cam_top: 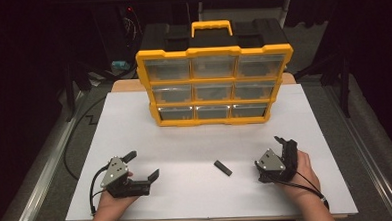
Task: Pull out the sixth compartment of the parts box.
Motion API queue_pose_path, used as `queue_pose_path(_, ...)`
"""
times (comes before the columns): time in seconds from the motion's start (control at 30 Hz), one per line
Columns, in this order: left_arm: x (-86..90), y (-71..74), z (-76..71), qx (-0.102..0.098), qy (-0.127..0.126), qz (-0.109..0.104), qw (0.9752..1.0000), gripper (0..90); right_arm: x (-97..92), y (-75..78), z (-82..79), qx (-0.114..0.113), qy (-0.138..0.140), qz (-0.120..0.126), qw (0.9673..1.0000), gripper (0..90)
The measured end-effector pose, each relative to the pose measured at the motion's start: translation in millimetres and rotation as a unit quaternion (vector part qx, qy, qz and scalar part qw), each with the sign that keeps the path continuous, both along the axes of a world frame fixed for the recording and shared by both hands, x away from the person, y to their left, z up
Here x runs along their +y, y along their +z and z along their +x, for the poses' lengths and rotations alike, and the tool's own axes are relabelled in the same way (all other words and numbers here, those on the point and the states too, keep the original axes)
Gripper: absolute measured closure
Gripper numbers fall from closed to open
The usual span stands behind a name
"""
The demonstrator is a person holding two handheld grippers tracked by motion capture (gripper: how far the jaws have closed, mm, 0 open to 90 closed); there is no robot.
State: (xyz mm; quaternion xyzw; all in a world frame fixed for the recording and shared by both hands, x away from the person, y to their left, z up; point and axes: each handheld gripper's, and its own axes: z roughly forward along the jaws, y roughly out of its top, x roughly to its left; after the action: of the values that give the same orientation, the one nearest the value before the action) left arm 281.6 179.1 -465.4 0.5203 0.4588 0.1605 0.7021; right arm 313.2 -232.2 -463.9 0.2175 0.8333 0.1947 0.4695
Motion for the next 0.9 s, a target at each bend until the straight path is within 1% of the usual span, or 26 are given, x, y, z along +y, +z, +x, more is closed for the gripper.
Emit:
queue_pose_path(0.1, 0.3, -0.2, 0.2, 0.001, 0.0, -0.001, 1.0, 0.6, 3.0, 0.6, -1.9, -0.005, 0.0, -0.016, 0.9999, 0.3)
queue_pose_path(0.23, 0.3, -0.8, 0.3, 0.001, -0.001, 0.0, 1.0, 0.5, 6.2, 1.8, -3.9, -0.012, 0.007, -0.047, 0.9988, 0.5)
queue_pose_path(0.27, 0.3, -0.8, 0.2, 0.001, -0.001, 0.0, 1.0, 0.6, 7.1, 1.8, -4.4, -0.017, 0.007, -0.053, 0.9984, 0.5)
queue_pose_path(0.37, 0.1, -0.7, 0.0, 0.001, -0.002, -0.001, 1.0, 0.6, 9.9, 2.0, -6.1, -0.025, 0.009, -0.072, 0.9971, 0.5)
queue_pose_path(0.4, 0.1, -0.7, 0.0, 0.001, -0.002, -0.001, 1.0, 0.6, 10.7, 2.5, -6.4, -0.029, 0.014, -0.083, 0.996, 0.5)
queue_pose_path(0.5, -0.1, -0.5, -0.2, -0.001, -0.002, -0.001, 1.0, 0.5, 13.6, 1.8, -8.2, -0.031, 0.016, -0.099, 0.9945, 0.5)
queue_pose_path(0.57, 0.2, -0.3, -0.1, 0.0, -0.002, -0.001, 1.0, 0.6, 14.6, 2.3, -8.4, -0.035, 0.019, -0.113, 0.9927, 0.5)
queue_pose_path(0.6, 0.4, 0.0, -0.2, -0.001, -0.002, -0.003, 1.0, 0.6, 14.6, 2.3, -8.4, -0.035, 0.019, -0.113, 0.9927, 0.5)
queue_pose_path(0.73, 0.6, 0.1, -0.3, -0.001, -0.002, -0.004, 1.0, 0.6, 17.4, 1.6, -10.3, -0.043, 0.021, -0.13, 0.9903, 0.4)
queue_pose_path(0.8, 0.5, 0.1, -0.4, -0.001, -0.003, -0.003, 1.0, 0.6, 18.0, 1.6, -10.8, -0.041, 0.02, -0.133, 0.99, 0.5)
queue_pose_path(0.83, 0.5, 0.1, -0.4, -0.001, -0.003, -0.004, 1.0, 0.6, 19.0, 2.5, -10.9, -0.047, 0.026, -0.147, 0.9878, 0.5)
queue_pose_path(0.9, 0.7, 0.1, -0.2, -0.001, -0.003, -0.004, 1.0, 0.5, 20.4, 1.4, -12.1, -0.046, 0.023, -0.147, 0.9878, 0.5)
